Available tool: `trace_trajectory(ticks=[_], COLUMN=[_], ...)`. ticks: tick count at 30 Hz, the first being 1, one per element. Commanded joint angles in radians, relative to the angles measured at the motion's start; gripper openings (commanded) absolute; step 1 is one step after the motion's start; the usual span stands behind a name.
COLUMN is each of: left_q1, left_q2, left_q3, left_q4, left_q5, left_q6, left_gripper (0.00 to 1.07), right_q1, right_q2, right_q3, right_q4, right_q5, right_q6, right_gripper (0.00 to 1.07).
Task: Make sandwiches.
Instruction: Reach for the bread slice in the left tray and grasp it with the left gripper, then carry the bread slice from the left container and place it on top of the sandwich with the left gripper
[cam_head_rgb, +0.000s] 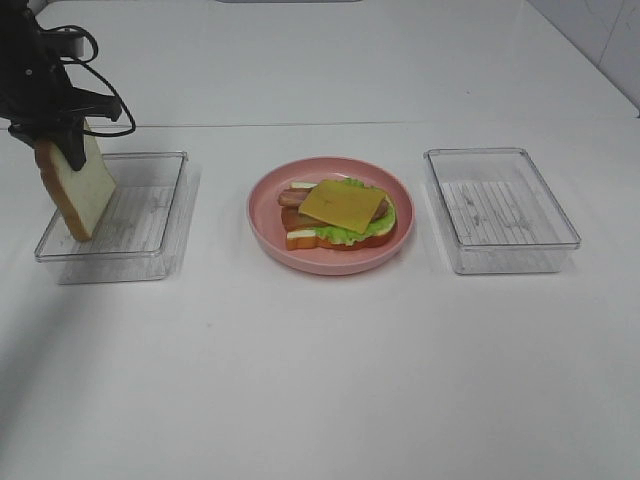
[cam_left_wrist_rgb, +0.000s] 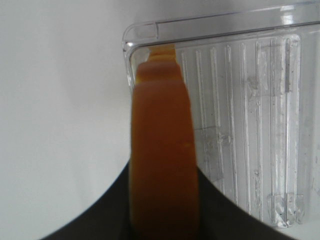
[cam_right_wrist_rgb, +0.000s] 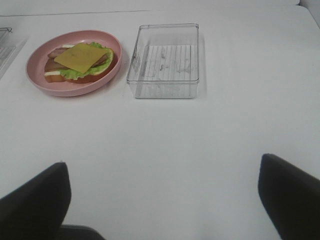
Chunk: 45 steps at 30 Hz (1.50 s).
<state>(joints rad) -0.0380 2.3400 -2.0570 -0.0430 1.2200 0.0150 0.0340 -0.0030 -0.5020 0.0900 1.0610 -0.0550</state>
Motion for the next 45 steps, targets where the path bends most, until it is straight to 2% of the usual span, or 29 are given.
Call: trace_trajectory(ticks=[1, 9, 14, 16, 17, 19, 20, 22, 23, 25, 28, 30, 34, 37, 41, 45], left_q1=[-0.002, -0.002, -0.002, -0.002, -0.002, -0.002, -0.002, -0.003, -0.003, -0.012, -0.022, -0.065, -0.122, -0.246, -0.296, -0.355], left_q2=[-0.005, -0.102, -0.211, -0.273, -0.273, -0.317, -0.317, -0.326, -0.326, -0.319, -0.314, -0.290, -0.253, -0.150, -0.096, -0.019], left_q3=[-0.005, -0.005, -0.005, -0.005, -0.005, -0.005, -0.005, -0.007, -0.007, -0.007, -0.007, -0.007, -0.007, -0.007, -0.007, -0.007], left_q4=[0.016, 0.001, -0.040, -0.103, -0.103, -0.204, -0.204, -0.390, -0.390, -0.493, -0.528, -0.603, -0.656, -0.728, -0.728, -0.726], left_q5=[0.056, 0.056, 0.056, 0.056, 0.056, 0.055, 0.055, 0.055, 0.055, 0.051, 0.042, -0.015, -0.077, -0.149, -0.190, -0.295], left_q6=[-0.004, -0.006, -0.024, -0.015, -0.015, 0.021, 0.021, 0.084, 0.084, 0.113, 0.115, 0.114, 0.114, 0.114, 0.106, 0.061], left_gripper=[0.00, 0.00, 0.00, 0.00, 0.00, 0.00, 0.00, 0.00, 0.00, 0.00, 0.00, 0.00, 0.00, 0.00, 0.00, 0.00], right_q1=[-0.003, -0.003, -0.003, -0.003, -0.003, -0.003, -0.003, -0.003, -0.003, -0.003, -0.003, -0.003, -0.003, -0.003, -0.003, -0.003], right_q2=[-0.024, -0.024, -0.024, -0.024, -0.024, -0.024, -0.024, -0.024, -0.024, -0.024, -0.024, -0.024, -0.024, -0.024, -0.024, -0.024], right_q3=[0.001, 0.001, 0.001, 0.001, 0.001, 0.001, 0.001, 0.001, 0.001, 0.001, 0.001, 0.001, 0.001, 0.001, 0.001, 0.001], right_q4=[0.006, 0.006, 0.006, 0.006, 0.006, 0.006, 0.006, 0.006, 0.006, 0.006, 0.006, 0.006, 0.006, 0.006, 0.006, 0.006], right_q5=[-0.010, -0.010, -0.010, -0.010, -0.010, -0.010, -0.010, -0.010, -0.010, -0.010, -0.010, -0.010, -0.010, -0.010, -0.010, -0.010], right_q6=[-0.010, -0.010, -0.010, -0.010, -0.010, -0.010, -0.010, -0.010, -0.010, -0.010, -0.010, -0.010, -0.010, -0.010, -0.010, -0.010], right_gripper=[0.96, 0.96, 0.96, 0.96, 0.96, 0.96, 0.96, 0.96, 0.96, 0.96, 0.96, 0.96, 0.96, 0.96, 0.96, 0.96])
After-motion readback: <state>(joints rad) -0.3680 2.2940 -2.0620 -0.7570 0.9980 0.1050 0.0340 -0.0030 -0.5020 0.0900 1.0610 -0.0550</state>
